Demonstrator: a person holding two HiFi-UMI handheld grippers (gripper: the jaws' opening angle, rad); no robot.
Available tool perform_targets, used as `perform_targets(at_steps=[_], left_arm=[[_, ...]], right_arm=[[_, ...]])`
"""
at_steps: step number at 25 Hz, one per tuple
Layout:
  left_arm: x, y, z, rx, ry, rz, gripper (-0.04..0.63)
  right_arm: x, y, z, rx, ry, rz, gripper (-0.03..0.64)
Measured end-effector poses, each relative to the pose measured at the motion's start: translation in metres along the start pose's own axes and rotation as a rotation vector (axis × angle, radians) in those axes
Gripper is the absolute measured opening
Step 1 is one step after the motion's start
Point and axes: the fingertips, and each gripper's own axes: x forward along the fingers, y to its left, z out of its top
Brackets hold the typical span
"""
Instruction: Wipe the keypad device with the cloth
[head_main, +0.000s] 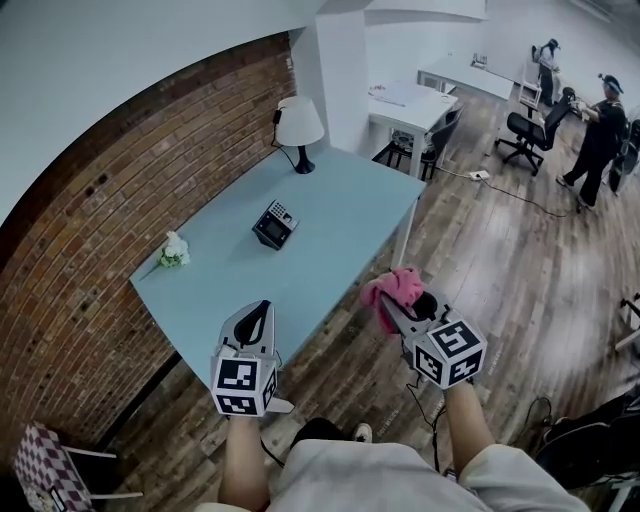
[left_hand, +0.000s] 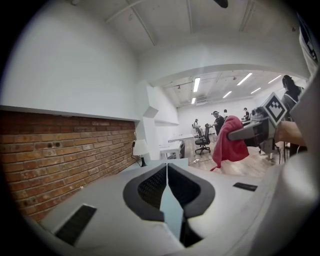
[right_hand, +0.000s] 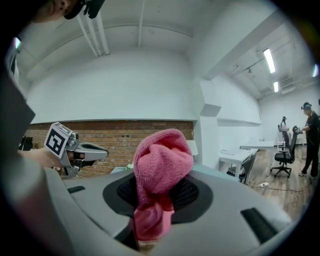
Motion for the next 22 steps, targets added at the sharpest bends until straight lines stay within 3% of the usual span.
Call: perform_targets(at_steps=[11, 22], left_arm=[[0.045, 0.039, -0.013, -0.02, 0.02, 0.061, 0.048], [0.126, 0.106, -0.026, -0.031, 0.027, 0.092, 0.048]], right_arm=[[0.046, -0.026, -0.002, -0.006, 0.02, 0.021, 0.138], [0.156, -0.054, 0.011, -0.011, 0.026, 0.071, 0.138]])
